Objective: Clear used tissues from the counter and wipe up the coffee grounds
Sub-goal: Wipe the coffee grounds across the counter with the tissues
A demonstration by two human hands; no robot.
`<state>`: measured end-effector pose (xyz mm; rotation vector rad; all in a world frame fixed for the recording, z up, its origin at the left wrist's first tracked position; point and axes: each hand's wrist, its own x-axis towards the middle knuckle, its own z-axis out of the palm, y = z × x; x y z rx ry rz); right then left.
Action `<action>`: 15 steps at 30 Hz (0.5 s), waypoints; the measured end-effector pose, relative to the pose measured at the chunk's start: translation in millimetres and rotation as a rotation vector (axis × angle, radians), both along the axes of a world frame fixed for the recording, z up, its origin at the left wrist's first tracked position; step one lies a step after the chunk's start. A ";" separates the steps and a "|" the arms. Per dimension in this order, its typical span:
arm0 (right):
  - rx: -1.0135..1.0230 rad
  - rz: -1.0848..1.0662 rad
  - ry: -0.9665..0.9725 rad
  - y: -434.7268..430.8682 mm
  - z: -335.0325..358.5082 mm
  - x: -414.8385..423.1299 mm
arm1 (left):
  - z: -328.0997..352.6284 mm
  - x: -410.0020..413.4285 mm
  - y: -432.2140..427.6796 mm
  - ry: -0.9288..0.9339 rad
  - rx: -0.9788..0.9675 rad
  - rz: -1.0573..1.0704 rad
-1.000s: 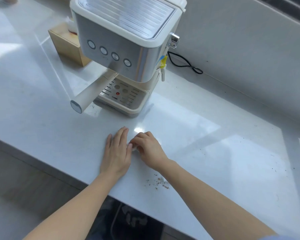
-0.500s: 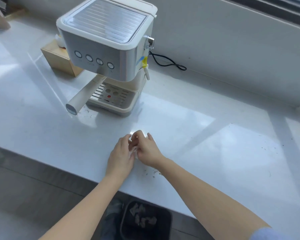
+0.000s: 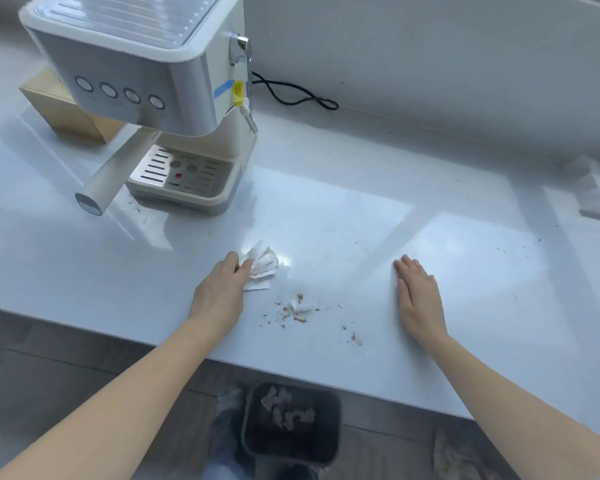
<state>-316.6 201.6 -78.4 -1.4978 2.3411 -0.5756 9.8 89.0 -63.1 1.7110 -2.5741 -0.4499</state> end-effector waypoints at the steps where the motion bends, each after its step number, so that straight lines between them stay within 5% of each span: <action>1: 0.004 0.030 0.025 7.7 -5.2 -3.7 | 0.6 -1.4 1.4 -0.001 0.007 0.007; 15: 0.128 0.236 0.212 23.4 -11.6 -24.9 | 4.4 -26.0 21.5 -0.076 0.006 0.097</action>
